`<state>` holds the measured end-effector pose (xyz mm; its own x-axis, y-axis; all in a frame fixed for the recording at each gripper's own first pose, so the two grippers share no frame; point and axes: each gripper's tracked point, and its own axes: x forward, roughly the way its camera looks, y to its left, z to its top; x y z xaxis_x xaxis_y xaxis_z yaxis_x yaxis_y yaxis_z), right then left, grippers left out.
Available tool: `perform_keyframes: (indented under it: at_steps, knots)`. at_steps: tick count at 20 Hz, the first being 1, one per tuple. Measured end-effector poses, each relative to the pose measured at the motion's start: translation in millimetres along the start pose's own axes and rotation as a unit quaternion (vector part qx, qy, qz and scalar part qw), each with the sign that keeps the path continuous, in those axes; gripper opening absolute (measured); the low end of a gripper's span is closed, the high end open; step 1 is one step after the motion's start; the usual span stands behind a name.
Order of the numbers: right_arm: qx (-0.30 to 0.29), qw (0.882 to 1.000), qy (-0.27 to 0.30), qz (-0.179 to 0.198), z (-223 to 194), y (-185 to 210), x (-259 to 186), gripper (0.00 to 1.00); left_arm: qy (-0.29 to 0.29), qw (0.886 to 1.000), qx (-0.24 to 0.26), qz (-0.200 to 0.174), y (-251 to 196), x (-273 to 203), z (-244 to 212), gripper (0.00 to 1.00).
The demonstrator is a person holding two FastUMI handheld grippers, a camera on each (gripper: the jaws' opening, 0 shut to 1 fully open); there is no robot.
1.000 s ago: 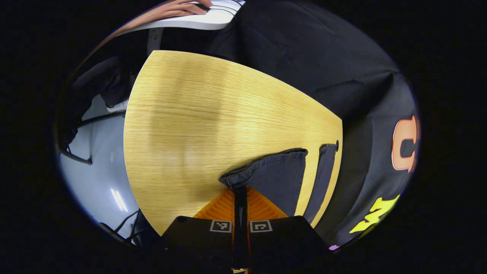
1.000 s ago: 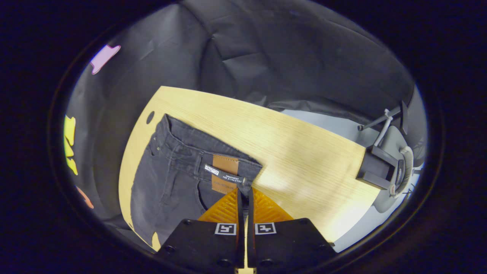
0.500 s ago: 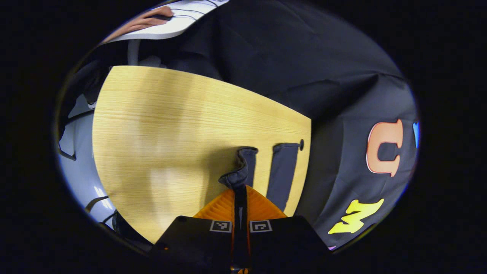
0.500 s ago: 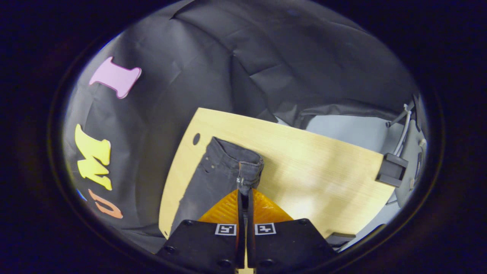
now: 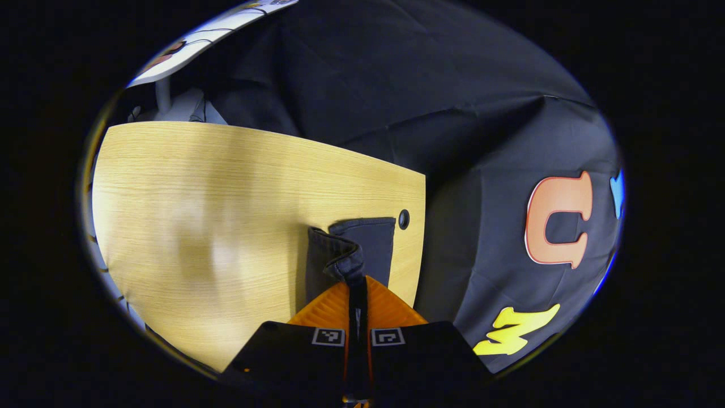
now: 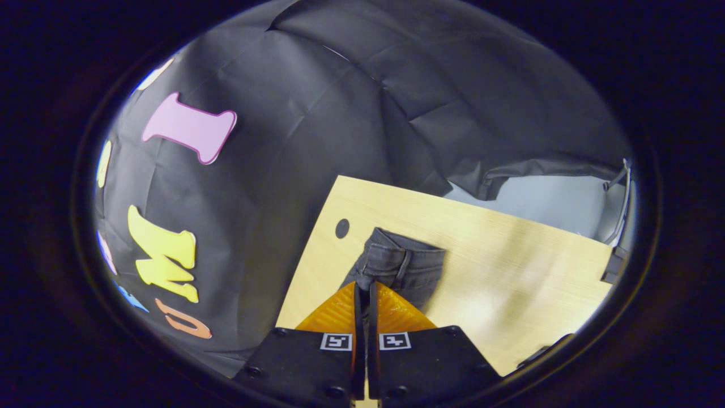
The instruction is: Grasp the waist and the cuffs of the jeans and fold them to make the two legs overlap; first hold the waist and fold one-third of the jeans toward the cuffs, then hold the cuffs and fold the remaining one-third in the same direction to finish folding.
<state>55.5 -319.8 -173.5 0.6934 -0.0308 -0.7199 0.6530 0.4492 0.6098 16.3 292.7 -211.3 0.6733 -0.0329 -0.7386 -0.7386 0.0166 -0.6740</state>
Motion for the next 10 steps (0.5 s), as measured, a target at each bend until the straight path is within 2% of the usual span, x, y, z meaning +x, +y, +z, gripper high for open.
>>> perform_keyframes:
  at_steps: [1,3,4,6,7,9,10]
  knots:
    - [-0.002,1.000,0.000,0.001,1,7,11,0.03,0.001,1.000,0.003,0.002,-7,12,0,0.03]
    - [-0.009,1.000,-0.001,0.000,4,18,30,0.00,0.001,1.000,0.017,0.008,-23,37,-2,0.04]
    - [-0.014,1.000,-0.001,0.001,6,25,39,0.03,0.000,1.000,0.028,0.012,-28,48,-1,0.04]
    - [-0.018,1.000,-0.003,0.000,9,34,57,0.03,-0.002,0.999,0.047,0.014,-43,74,1,0.04]
    - [-0.019,1.000,-0.003,0.001,11,38,68,0.00,-0.003,0.999,0.051,0.013,-51,86,2,0.04]
    - [-0.022,1.000,-0.004,0.000,12,42,88,0.00,-0.002,0.998,0.057,0.014,-65,111,2,0.03]
    - [-0.024,1.000,-0.005,0.000,14,43,99,0.03,0.000,0.998,0.061,0.017,-69,122,3,0.03]
